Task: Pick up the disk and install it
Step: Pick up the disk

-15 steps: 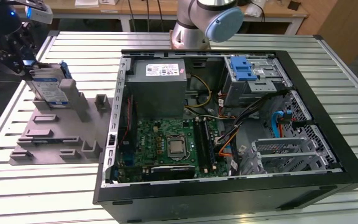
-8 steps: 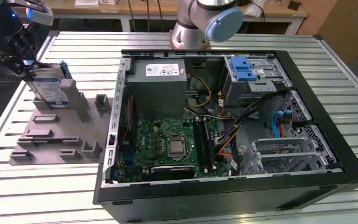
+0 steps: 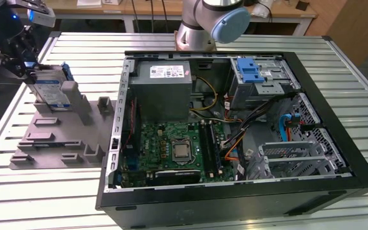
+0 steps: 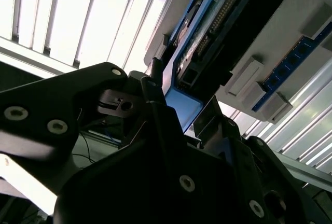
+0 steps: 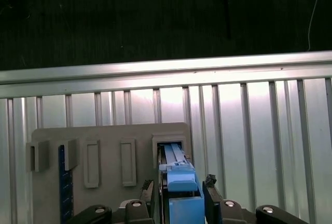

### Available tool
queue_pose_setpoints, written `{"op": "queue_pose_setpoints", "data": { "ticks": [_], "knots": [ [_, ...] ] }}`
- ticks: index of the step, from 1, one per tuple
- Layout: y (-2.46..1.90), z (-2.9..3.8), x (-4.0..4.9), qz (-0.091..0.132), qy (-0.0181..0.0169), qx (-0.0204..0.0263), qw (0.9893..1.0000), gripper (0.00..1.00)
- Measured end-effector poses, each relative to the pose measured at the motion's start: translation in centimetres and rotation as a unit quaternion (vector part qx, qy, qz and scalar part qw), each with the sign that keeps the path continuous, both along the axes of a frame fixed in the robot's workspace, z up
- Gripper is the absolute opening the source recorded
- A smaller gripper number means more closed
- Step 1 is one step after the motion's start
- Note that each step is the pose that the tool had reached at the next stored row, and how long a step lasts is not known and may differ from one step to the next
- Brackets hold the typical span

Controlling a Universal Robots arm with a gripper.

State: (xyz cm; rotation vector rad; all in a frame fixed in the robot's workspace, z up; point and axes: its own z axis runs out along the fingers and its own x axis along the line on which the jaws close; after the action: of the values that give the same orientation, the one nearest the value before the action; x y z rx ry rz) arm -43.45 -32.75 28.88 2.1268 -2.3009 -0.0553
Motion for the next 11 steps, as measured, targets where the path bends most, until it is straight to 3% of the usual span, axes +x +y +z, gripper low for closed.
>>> {"op": "queue_pose_setpoints", "data": {
  "ticks": [2, 3, 11],
  "knots": [
    [0.00, 0.00, 0.00, 0.000, 0.0000, 0.0000, 1.0000, 0.48],
    [0.00, -0.01, 0.00, 0.000, 0.0000, 0.0000, 1.0000, 0.41],
    [0.00, -0.05, 0.00, 0.005, 0.0000, 0.0001, 1.0000, 0.37]
  ]
}}
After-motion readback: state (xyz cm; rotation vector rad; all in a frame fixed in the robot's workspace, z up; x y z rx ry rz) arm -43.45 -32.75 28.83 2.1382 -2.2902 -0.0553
